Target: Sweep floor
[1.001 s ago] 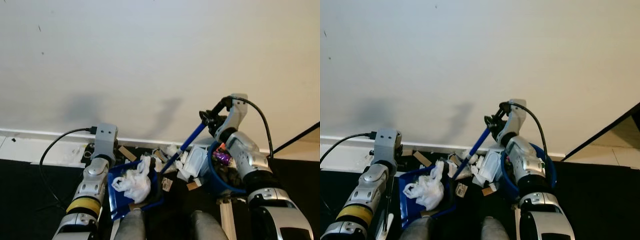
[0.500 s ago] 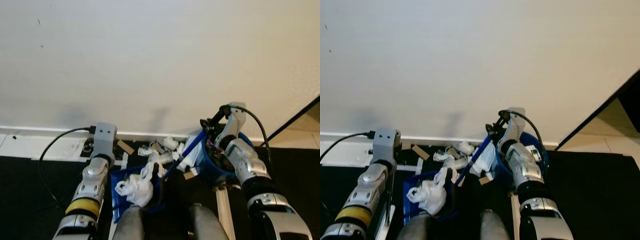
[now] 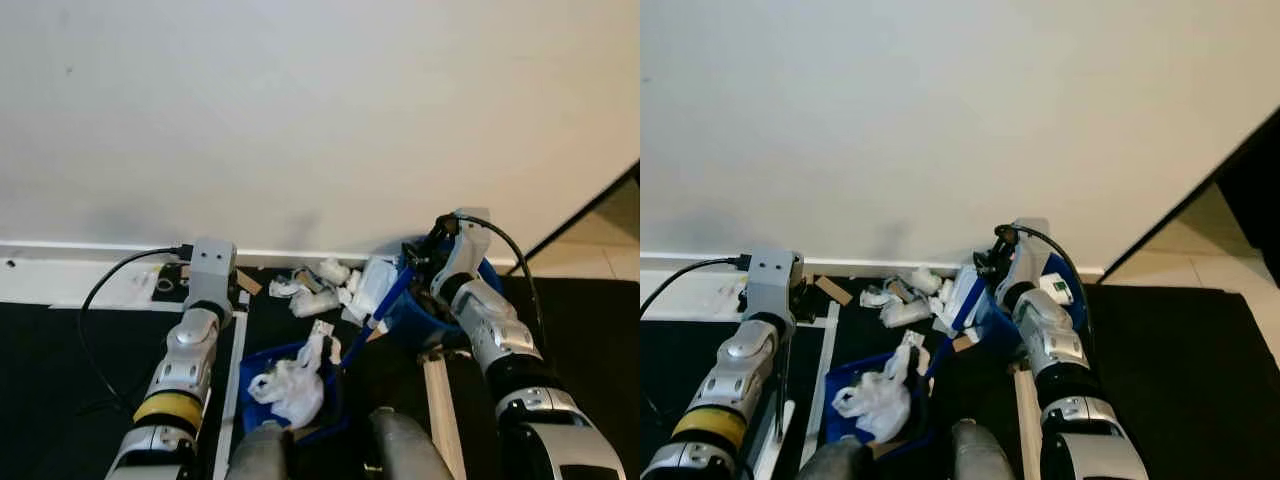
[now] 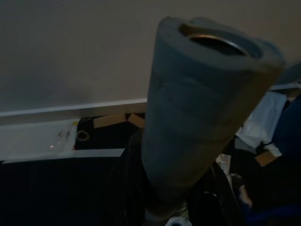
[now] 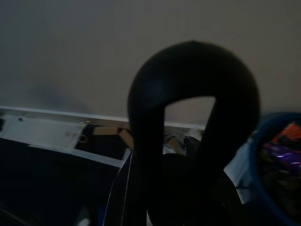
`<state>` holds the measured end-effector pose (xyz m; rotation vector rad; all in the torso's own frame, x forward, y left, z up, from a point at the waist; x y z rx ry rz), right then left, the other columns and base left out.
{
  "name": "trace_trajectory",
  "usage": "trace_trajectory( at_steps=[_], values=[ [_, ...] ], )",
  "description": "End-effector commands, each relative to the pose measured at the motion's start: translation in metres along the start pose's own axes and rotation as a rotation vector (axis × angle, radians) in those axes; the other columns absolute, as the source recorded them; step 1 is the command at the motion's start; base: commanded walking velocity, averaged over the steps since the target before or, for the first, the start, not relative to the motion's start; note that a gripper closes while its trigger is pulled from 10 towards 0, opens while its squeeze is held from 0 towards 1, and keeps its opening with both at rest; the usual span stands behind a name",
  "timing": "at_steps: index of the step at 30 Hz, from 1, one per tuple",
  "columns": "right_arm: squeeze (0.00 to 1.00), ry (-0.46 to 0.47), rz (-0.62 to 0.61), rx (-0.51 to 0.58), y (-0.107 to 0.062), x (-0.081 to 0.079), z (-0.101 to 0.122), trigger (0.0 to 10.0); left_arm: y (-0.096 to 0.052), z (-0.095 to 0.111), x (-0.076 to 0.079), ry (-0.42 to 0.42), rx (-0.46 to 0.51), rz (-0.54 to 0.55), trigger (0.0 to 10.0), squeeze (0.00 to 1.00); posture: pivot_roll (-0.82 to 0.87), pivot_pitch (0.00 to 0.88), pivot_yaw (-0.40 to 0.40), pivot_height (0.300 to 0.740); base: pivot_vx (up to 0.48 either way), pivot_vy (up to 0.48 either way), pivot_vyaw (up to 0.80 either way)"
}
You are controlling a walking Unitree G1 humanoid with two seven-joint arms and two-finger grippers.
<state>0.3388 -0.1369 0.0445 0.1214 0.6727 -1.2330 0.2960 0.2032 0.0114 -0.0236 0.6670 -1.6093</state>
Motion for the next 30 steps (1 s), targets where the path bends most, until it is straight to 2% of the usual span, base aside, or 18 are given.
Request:
trace_trajectory(
  at_steps=[1,5,13,26,30],
  values=[
    [0.0,0.015,-0.005,0.033,-0.001,0.004,0.009,10.0,-0.004,-0.022,0.019,-0.085,-0.094,-0.063,10.0,0.0,0.09,0.033,-0.08,0.74,0.0,0.0,0.0],
    [0.0,0.012,-0.006,0.038,-0.001,0.005,0.013,10.0,-0.004,-0.02,0.02,-0.094,-0.092,-0.066,10.0,0.0,0.09,0.035,-0.08,0.74,0.0,-0.08,0.0],
    [0.0,-0.001,0.018,0.061,0.003,-0.001,0.027,10.0,-0.004,-0.018,0.025,-0.099,-0.093,-0.076,10.0,0.0,0.09,0.035,-0.08,0.74,0.0,-0.48,0.0],
    [0.0,-0.004,0.04,0.056,0.005,-0.005,0.029,10.0,-0.005,-0.019,0.024,-0.108,-0.1,-0.067,10.0,0.0,0.09,0.039,-0.084,0.74,0.0,-0.48,0.0],
    [0.0,-0.005,0.045,0.051,0.006,-0.006,0.028,10.0,-0.005,-0.022,0.021,-0.13,-0.113,-0.048,10.0,0.0,0.09,0.041,-0.084,0.74,0.0,0.0,0.0]
  ],
)
Point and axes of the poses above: a point about 5 cm out from each wrist's last joint towards the gripper, its own y axis pointing out of the wrist towards the gripper, its own z axis along the axis of the wrist's last joint, x = y × z, the point moved 2 cm from there along y, pointing out of the wrist towards the gripper, and after that the axes turned 15 degrees about y, right-handed, at the moved point
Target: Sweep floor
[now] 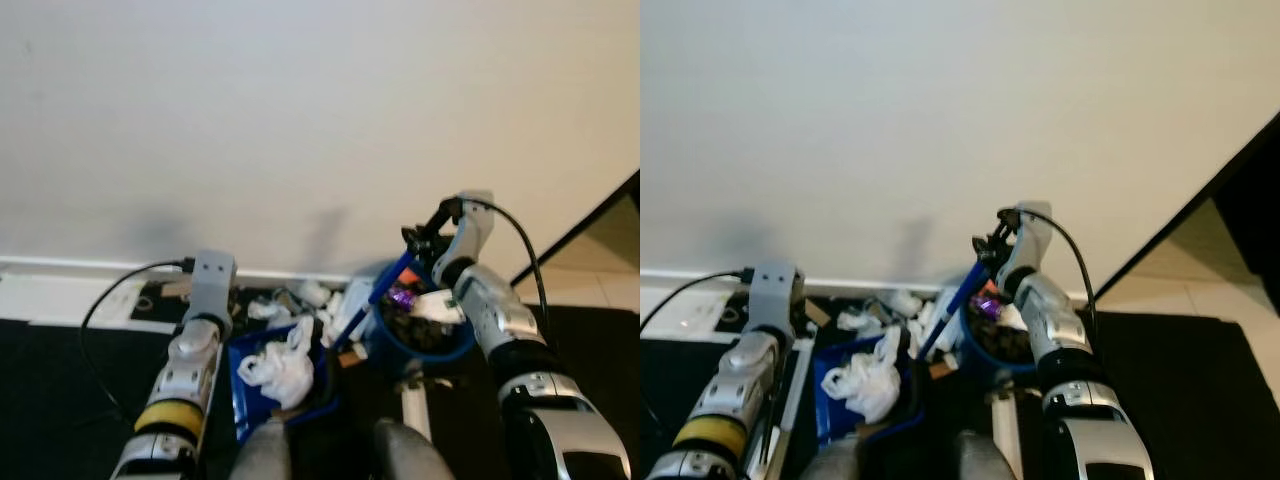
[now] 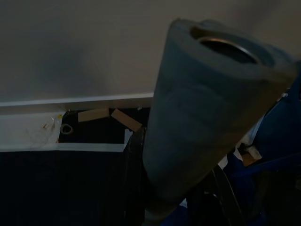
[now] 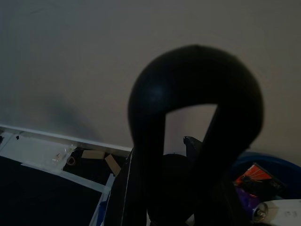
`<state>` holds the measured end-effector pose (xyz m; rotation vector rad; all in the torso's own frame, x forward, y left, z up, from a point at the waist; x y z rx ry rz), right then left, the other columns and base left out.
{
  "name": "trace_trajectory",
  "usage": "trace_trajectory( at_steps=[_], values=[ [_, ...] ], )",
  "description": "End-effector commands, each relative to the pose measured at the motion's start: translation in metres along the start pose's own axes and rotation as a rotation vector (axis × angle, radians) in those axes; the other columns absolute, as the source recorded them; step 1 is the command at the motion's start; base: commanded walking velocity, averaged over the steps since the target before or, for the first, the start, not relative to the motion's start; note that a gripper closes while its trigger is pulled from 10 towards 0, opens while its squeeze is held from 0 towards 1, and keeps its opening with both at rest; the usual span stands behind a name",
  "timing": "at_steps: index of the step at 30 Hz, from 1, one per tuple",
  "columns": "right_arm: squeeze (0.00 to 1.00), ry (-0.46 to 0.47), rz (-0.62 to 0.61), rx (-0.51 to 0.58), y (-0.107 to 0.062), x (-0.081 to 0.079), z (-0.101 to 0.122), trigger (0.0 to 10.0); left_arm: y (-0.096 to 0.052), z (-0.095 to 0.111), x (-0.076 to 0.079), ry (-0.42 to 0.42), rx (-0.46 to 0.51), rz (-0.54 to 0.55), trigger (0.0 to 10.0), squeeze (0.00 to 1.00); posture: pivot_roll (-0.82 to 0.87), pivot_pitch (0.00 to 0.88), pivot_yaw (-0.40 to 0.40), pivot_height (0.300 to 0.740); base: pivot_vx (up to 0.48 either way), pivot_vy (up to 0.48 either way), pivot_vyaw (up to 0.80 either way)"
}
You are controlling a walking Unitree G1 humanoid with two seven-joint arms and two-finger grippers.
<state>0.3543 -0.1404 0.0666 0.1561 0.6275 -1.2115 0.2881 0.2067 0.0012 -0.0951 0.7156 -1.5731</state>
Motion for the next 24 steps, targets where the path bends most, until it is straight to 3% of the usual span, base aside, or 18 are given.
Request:
trace_trajectory(
  at_steps=[1,15,23,24],
  values=[
    [0.0,0.012,0.01,0.009,0.0,0.0,0.003,10.0,-0.002,-0.01,0.019,-0.109,-0.036,-0.058,10.0,0.0,0.09,0.042,-0.084,0.74,0.0,0.0,0.0],
    [0.0,0.003,0.055,0.001,0.009,-0.012,0.013,10.0,-0.003,-0.011,0.02,-0.096,-0.042,-0.061,10.0,0.0,0.09,0.055,-0.087,0.74,0.0,0.0,0.0],
    [0.0,-0.068,0.235,0.034,0.009,-0.04,0.084,10.0,-0.003,-0.008,0.02,-0.073,-0.034,-0.075,10.0,0.0,0.09,0.057,-0.088,0.74,0.0,0.0,0.0],
    [0.0,-0.068,0.235,0.034,0.009,-0.04,0.084,10.0,-0.003,-0.008,0.02,-0.073,-0.034,-0.075,10.0,0.0,0.09,0.057,-0.088,0.74,0.0,0.0,0.0]
  ],
)
Point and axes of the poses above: a point about 5 cm out from each wrist's last joint towards the gripper, its own y axis pointing out of the wrist towards the gripper, its own z axis along the axis of the wrist's last joint, x = y × z, the point moved 2 cm from there along y, pointing out of the wrist towards the gripper, and after that the axes turned 15 degrees about y, right-handed, at the moved point
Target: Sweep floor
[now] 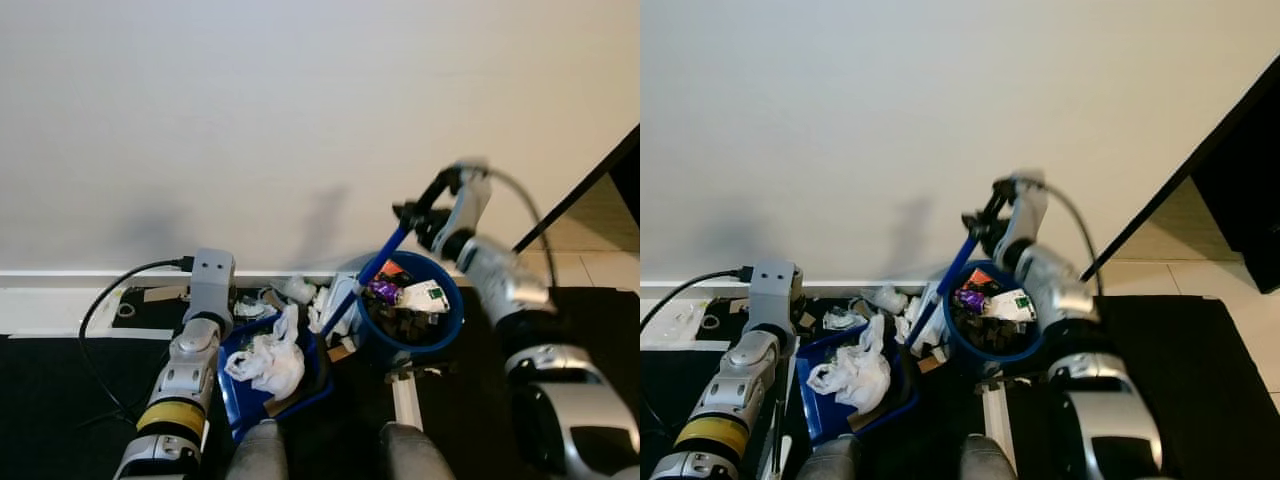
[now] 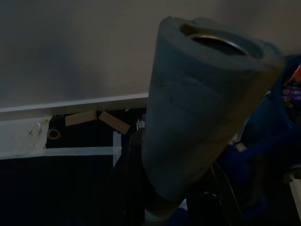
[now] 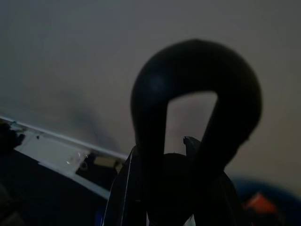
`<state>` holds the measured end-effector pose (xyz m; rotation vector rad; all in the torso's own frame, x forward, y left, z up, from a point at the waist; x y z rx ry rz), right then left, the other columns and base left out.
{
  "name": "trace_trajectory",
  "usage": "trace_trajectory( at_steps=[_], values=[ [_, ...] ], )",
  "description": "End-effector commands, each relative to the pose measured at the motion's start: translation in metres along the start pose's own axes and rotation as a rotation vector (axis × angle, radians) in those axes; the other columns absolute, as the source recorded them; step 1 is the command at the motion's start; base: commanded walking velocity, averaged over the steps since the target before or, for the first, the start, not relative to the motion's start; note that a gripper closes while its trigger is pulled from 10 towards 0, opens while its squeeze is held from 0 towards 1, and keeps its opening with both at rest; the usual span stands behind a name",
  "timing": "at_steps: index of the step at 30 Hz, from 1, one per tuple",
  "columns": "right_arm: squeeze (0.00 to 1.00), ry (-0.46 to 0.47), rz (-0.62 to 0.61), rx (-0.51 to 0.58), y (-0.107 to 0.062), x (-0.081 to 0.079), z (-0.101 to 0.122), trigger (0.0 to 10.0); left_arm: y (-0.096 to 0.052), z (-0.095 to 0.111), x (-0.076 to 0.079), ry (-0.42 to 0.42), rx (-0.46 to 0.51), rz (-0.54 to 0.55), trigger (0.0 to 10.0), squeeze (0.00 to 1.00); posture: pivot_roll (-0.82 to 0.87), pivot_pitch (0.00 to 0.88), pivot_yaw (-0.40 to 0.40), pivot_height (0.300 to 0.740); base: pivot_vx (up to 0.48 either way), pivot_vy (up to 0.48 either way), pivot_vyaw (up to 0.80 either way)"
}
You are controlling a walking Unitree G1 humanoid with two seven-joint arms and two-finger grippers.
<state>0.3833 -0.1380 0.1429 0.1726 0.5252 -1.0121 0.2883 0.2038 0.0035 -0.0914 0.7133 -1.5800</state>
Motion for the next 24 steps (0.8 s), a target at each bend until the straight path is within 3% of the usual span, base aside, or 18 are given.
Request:
trace_trajectory(
  at_steps=[1,3,8,13,15,18,19,21,24],
  values=[
    [0.0,-0.005,0.047,0.033,-0.003,-0.006,0.024,10.0,-0.001,-0.011,0.019,-0.076,-0.039,-0.074,10.0,0.0,0.09,0.057,-0.086,0.74,0.0,0.0,0.0],
    [0.0,-0.014,0.092,0.028,-0.007,-0.012,0.043,10.0,-0.001,-0.011,0.02,-0.076,-0.039,-0.085,10.0,0.0,0.08,0.056,-0.085,0.74,0.0,0.0,0.0],
    [0.0,-0.003,0.144,0.024,-0.013,-0.02,0.061,10.0,-0.001,-0.01,0.023,-0.074,-0.039,-0.102,10.0,0.0,0.08,0.053,-0.084,0.74,0.0,0.0,0.0],
    [0.0,-0.024,0.234,0.043,-0.039,-0.036,0.118,10.0,0.0,-0.009,0.029,-0.077,-0.039,-0.135,10.0,0.0,0.06,0.049,-0.085,0.74,0.0,0.0,0.0],
    [0.0,-0.024,0.234,0.043,-0.039,-0.036,0.118,10.0,0.0,-0.009,0.029,-0.077,-0.039,-0.135,10.0,0.0,0.06,0.049,-0.085,0.74,0.0,0.0,0.0],
    [0.0,-0.045,0.266,0.07,-0.057,-0.043,0.149,10.0,-0.001,-0.01,0.031,-0.079,-0.042,-0.149,10.0,0.0,0.05,0.048,-0.083,0.74,0.0,0.0,0.0],
    [0.0,-0.045,0.266,0.07,-0.057,-0.043,0.149,10.0,-0.001,-0.01,0.031,-0.079,-0.042,-0.149,10.0,0.0,0.05,0.048,-0.083,0.74,0.0,0.0,0.0],
    [0.0,-0.104,0.266,0.068,-0.076,-0.048,0.172,10.0,-0.001,-0.01,0.034,-0.081,-0.043,-0.162,10.0,0.0,0.05,0.047,-0.083,0.74,0.0,0.0,0.0],
    [0.0,-0.155,0.231,0.059,-0.089,-0.047,0.184,10.0,-0.001,-0.011,0.036,-0.082,-0.044,-0.171,10.0,0.0,0.04,0.046,-0.082,0.74,0.0,0.0,0.0]
  ],
)
Point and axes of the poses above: a point about 5 cm out from each wrist's last joint towards the gripper, its own y axis pointing out of the wrist towards the gripper, its own z axis along the axis of the wrist's last joint, x = y × z, the point moved 2 cm from there along y, pointing out of the wrist towards the gripper, and after that the axes turned 15 degrees about y, right-handed, at the moved point
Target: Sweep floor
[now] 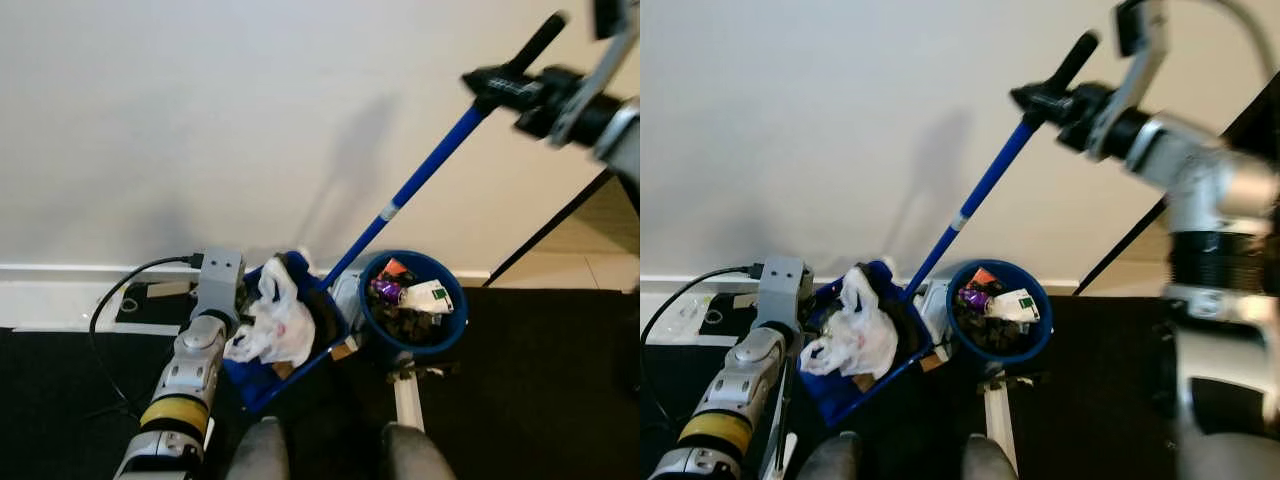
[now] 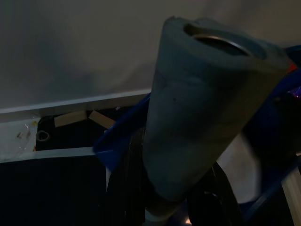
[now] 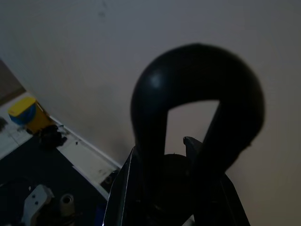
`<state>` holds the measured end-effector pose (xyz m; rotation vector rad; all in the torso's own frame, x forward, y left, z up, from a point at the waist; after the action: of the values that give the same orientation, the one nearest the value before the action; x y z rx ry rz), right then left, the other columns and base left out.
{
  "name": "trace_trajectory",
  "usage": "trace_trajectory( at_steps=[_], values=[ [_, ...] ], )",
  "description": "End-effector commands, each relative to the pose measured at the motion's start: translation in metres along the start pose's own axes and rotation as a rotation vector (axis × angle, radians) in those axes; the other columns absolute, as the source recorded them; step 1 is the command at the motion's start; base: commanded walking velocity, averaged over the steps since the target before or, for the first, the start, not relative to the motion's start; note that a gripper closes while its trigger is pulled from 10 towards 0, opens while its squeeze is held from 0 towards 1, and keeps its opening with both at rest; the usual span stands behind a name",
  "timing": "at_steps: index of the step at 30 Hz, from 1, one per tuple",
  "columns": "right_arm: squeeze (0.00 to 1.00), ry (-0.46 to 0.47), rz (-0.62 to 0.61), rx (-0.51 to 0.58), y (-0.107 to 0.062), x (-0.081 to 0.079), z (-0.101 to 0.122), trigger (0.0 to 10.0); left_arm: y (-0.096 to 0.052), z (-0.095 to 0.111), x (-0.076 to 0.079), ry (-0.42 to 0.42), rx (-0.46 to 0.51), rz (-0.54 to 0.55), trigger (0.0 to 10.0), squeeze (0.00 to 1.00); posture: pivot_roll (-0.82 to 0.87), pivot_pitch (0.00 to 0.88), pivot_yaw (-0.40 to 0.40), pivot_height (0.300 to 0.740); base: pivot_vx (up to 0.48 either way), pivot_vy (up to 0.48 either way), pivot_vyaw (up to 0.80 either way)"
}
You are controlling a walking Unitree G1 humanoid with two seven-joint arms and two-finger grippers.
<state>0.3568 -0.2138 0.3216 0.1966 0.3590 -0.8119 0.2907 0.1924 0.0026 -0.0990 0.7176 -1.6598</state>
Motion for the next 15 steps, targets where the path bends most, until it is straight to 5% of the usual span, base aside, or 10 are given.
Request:
trace_trajectory(
  at_steps=[1,6,15],
  values=[
    [0.0,-0.028,0.009,0.015,-0.007,-0.005,0.011,10.0,-0.001,-0.015,0.025,-0.099,-0.053,-0.094,10.0,0.0,0.04,0.046,-0.082,0.74,0.0,0.0,0.0],
    [0.0,-0.081,-0.046,0.006,-0.024,-0.003,0.025,10.0,-0.001,-0.015,0.028,-0.098,-0.053,-0.109,10.0,0.0,0.04,0.043,-0.079,0.74,0.0,0.0,0.0],
    [0.0,-0.232,-0.245,-0.018,-0.088,0.005,0.067,10.0,-0.001,-0.016,0.036,-0.09,-0.054,-0.15,10.0,0.0,0.02,0.035,-0.071,0.74,0.0,0.0,0.0]
  ],
)
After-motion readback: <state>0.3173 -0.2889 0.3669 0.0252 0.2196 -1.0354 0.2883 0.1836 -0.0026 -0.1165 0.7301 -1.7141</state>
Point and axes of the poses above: a point about 5 cm out from each wrist's last joint towards the gripper, its own y axis pointing out of the wrist towards the gripper, its own z axis along the axis of the wrist's last joint, x = y × z, the point moved 2 cm from there along y, pointing out of the wrist towards the gripper, and after that the axes turned 15 degrees about y, right-handed, at the moved point
